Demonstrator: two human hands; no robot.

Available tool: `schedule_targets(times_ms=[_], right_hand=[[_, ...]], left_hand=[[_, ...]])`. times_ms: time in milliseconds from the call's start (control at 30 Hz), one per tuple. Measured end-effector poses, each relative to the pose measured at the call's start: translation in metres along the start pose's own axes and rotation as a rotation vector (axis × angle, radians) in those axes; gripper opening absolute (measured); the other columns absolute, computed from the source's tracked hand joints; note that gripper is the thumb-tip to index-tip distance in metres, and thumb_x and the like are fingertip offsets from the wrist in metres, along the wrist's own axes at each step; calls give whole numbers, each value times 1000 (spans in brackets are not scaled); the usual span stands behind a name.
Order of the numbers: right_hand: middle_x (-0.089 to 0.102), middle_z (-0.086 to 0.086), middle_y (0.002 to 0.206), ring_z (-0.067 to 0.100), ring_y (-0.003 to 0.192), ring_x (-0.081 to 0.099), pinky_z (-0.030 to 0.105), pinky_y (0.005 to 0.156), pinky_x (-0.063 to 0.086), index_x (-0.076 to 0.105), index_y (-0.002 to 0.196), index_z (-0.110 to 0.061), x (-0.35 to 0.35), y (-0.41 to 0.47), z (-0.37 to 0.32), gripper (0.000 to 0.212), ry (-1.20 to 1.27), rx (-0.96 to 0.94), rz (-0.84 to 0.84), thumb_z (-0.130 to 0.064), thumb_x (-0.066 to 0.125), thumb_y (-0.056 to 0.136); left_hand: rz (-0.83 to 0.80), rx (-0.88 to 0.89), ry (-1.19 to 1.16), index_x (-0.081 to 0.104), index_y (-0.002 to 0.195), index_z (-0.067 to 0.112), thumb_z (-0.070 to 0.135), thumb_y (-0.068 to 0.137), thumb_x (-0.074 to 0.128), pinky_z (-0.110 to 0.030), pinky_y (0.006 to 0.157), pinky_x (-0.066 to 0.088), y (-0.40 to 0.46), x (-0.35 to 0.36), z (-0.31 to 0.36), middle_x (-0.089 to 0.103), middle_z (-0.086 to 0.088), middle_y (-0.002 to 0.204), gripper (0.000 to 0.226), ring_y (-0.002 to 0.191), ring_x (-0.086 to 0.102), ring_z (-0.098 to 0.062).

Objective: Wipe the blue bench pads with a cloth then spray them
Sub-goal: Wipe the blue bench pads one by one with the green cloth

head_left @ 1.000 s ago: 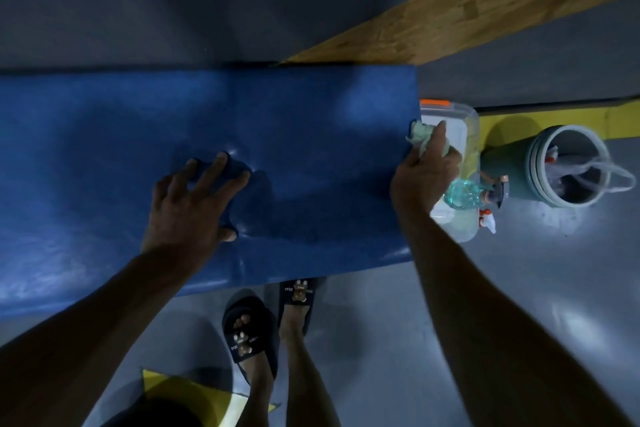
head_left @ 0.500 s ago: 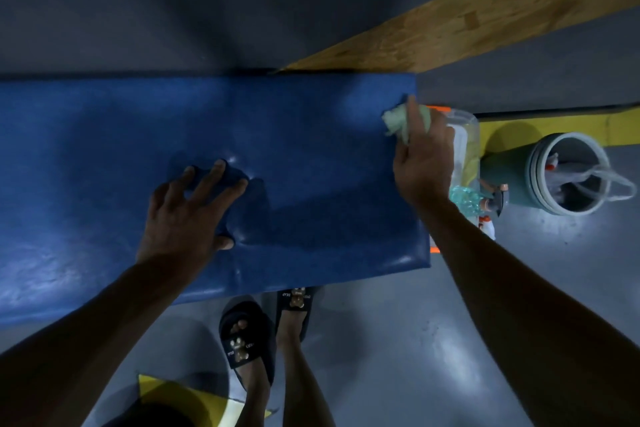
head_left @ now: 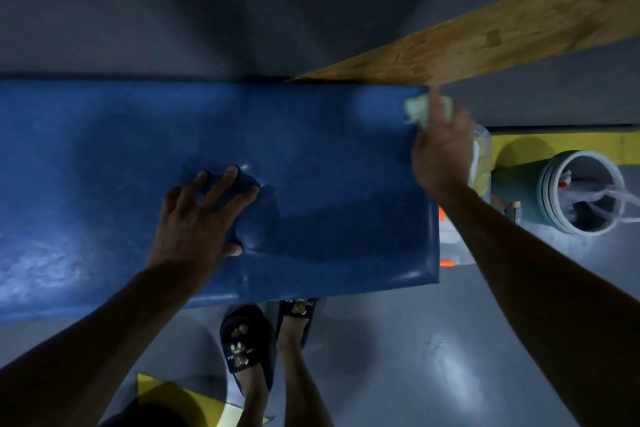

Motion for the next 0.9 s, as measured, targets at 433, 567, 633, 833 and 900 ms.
schedule_targets(times_ms=[433, 567, 633, 833, 900], right_hand=[[50, 10, 135, 32, 105, 51, 45, 85, 47, 41, 144, -25, 16, -32, -173, 64, 6, -682, -94, -21, 57, 83], [60, 13, 114, 31, 100, 57, 40, 86, 48, 47, 128, -15, -15, 31, -60, 43, 275, -238, 32, -21, 56, 86], [62, 11, 114, 28, 103, 57, 35, 86, 44, 51, 125, -12, -20, 38, -28, 40, 330, -107, 8, -22, 61, 87], [63, -2, 101, 7, 89, 53, 14, 75, 36, 57, 119, -10, -21, 37, -8, 36, 464, 177, 100, -22, 67, 87], [65, 2, 109, 15, 98, 59, 19, 78, 39, 54, 123, -11, -22, 36, 6, 39, 454, 322, 123, -26, 66, 89]], left_hand=[[-3, -11, 37, 53, 138, 29, 36, 37, 98, -58, 95, 39, -2, 2, -1, 43, -7, 152, 110, 126, 46, -48], [0, -16, 41, 53, 138, 29, 34, 39, 97, -59, 95, 38, -1, 2, -2, 42, -7, 152, 109, 127, 46, -48], [-1, -11, 41, 50, 138, 29, 33, 38, 97, -59, 94, 38, -1, 3, 0, 43, -8, 152, 110, 126, 45, -49], [16, -10, 47, 51, 139, 29, 33, 40, 97, -59, 95, 38, -4, 1, 1, 41, -7, 153, 109, 128, 45, -48], [17, -12, 44, 51, 139, 29, 33, 40, 97, -59, 95, 38, -3, 0, 0, 41, -6, 153, 109, 128, 45, -47]])
Point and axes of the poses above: each hand's wrist, its own y-axis towards the middle knuckle, its own x-axis out of the palm, z = x × y, the point moved 9 cm from there along y, towards the middle knuckle
